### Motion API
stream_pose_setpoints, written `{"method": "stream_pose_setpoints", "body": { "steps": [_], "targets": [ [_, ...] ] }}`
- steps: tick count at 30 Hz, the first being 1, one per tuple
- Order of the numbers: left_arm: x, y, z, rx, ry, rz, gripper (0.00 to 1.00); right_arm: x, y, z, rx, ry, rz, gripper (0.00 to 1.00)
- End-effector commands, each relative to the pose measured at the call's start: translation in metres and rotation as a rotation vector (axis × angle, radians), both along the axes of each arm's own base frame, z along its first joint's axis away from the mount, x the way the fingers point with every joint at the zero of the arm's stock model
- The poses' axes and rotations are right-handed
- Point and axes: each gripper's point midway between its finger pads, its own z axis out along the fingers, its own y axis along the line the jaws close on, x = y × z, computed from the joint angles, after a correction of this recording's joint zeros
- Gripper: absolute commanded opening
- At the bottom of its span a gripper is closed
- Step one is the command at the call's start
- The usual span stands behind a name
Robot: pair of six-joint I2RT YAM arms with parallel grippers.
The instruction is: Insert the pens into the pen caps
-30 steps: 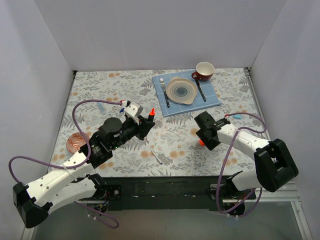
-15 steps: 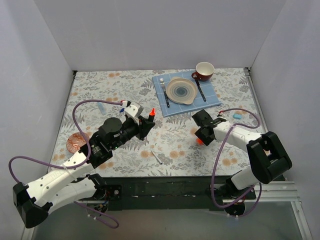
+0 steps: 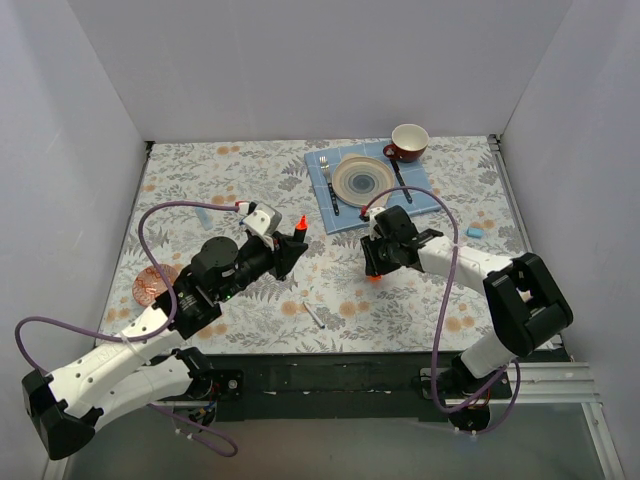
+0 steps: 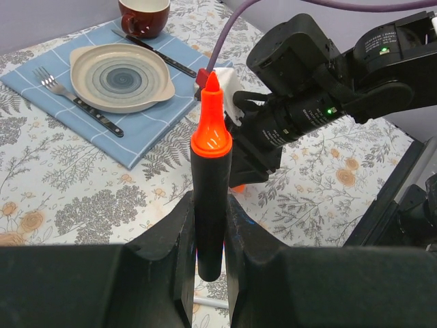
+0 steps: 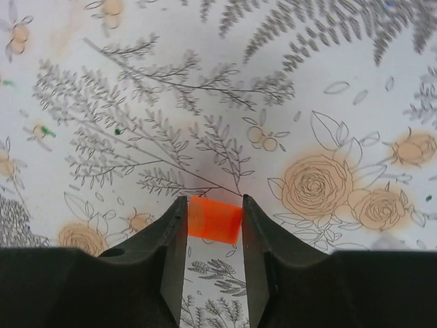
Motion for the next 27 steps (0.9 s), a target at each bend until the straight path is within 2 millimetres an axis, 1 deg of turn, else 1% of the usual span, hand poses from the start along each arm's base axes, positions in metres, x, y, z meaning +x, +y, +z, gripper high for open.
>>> {"method": "stream_pose_setpoints", "body": {
  "steps": [1, 3, 4, 6, 7, 9, 10, 11, 13, 16, 17, 18, 19, 20, 22, 23, 24, 25, 26, 27],
  "targets": [
    [0.001, 0.005, 0.006, -0.007, -0.025, 0.016, 0.0, -0.002, 0.021, 0.026, -0.059, -0.135, 0.444, 0.32],
    [0.0, 0.004, 0.006, -0.009, -0.025, 0.014, 0.0, -0.002, 0.021, 0.027, -0.094, -0.134, 0.466, 0.33],
    [0.0, 0.004, 0.007, -0.013, -0.026, 0.014, 0.0, -0.004, 0.026, 0.029, -0.105, -0.143, 0.496, 0.33],
    [0.0, 0.004, 0.007, -0.013, -0.026, 0.014, 0.0, -0.007, 0.021, 0.017, -0.186, -0.134, 0.542, 0.33],
    [0.0, 0.004, 0.007, -0.014, -0.025, 0.015, 0.0, -0.012, 0.026, 0.008, -0.213, -0.11, 0.573, 0.33],
    [0.0, 0.004, 0.008, -0.018, -0.026, 0.013, 0.0, -0.021, 0.024, -0.004, -0.26, -0.074, 0.611, 0.33],
    [0.0, 0.005, 0.009, -0.023, -0.03, 0.015, 0.0, -0.03, 0.027, -0.014, -0.285, -0.051, 0.643, 0.33],
    [-0.001, 0.005, 0.01, -0.025, -0.033, 0.015, 0.0, -0.027, 0.021, -0.018, -0.346, -0.063, 0.636, 0.32],
    [-0.001, 0.006, 0.011, -0.029, -0.036, 0.018, 0.0, -0.033, 0.022, -0.024, -0.387, -0.063, 0.663, 0.32],
    [-0.001, 0.009, 0.013, -0.035, -0.04, 0.027, 0.0, -0.036, 0.026, -0.022, -0.368, -0.067, 0.672, 0.34],
    [-0.002, 0.01, 0.014, -0.039, -0.042, 0.029, 0.0, -0.037, 0.027, -0.017, -0.353, -0.082, 0.667, 0.38],
    [-0.002, 0.01, 0.016, -0.044, -0.046, 0.032, 0.0, -0.036, 0.029, -0.013, -0.343, -0.094, 0.659, 0.46],
    [0.0, 0.012, 0.016, -0.045, -0.048, 0.041, 0.0, -0.036, 0.031, -0.008, -0.324, -0.102, 0.639, 0.49],
    [0.0, 0.013, 0.015, -0.046, -0.047, 0.046, 0.0, -0.035, 0.035, 0.003, -0.291, -0.132, 0.628, 0.51],
    [0.0, 0.013, 0.017, -0.051, -0.05, 0.049, 0.0, -0.03, 0.039, 0.019, -0.25, -0.169, 0.555, 0.57],
    [-0.002, 0.012, 0.017, -0.051, -0.048, 0.04, 0.0, -0.028, 0.043, 0.033, -0.214, -0.202, 0.529, 0.59],
    [-0.002, 0.012, 0.017, -0.053, -0.048, 0.037, 0.0, -0.024, 0.047, 0.044, -0.187, -0.225, 0.5, 0.63],
    [-0.003, 0.011, 0.017, -0.053, -0.046, 0.031, 0.0, -0.02, 0.049, 0.057, -0.164, -0.257, 0.456, 0.65],
    [-0.003, 0.009, 0.017, -0.052, -0.045, 0.023, 0.0, -0.01, 0.045, 0.066, -0.157, -0.282, 0.323, 0.67],
    [-0.003, 0.008, 0.016, -0.048, -0.04, 0.02, 0.0, -0.002, 0.04, 0.073, -0.156, -0.302, 0.234, 0.68]
  ]
}}
